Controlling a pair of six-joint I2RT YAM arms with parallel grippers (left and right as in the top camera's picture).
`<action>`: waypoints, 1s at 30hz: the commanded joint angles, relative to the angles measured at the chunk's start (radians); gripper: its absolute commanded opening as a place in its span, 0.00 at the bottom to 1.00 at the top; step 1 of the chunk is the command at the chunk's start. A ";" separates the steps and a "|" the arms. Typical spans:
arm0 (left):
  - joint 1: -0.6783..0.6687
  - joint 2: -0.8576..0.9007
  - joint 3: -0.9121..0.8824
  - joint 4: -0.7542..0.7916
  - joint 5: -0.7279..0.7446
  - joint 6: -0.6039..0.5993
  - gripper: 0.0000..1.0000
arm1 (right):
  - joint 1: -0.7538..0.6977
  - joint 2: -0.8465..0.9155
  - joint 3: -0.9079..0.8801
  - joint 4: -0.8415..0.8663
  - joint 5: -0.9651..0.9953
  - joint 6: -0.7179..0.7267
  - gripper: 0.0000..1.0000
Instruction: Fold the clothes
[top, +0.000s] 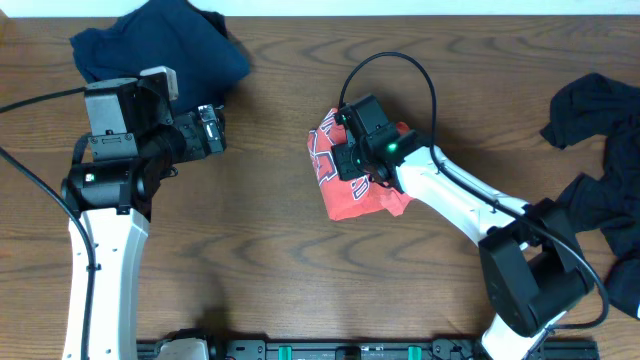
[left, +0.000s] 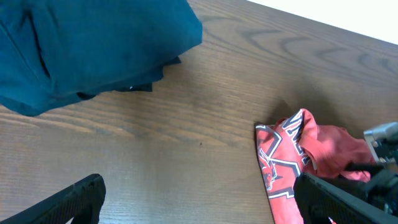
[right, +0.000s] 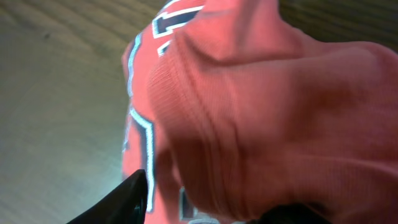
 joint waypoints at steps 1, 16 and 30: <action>0.005 0.006 0.016 -0.005 -0.013 0.009 0.98 | 0.008 0.029 -0.005 0.023 0.088 0.040 0.42; 0.005 0.006 0.016 -0.010 -0.013 0.009 0.98 | -0.145 -0.034 0.014 0.164 0.153 0.039 0.01; 0.005 0.006 0.016 -0.008 -0.013 0.009 0.98 | -0.335 -0.041 0.017 0.216 0.151 -0.012 0.05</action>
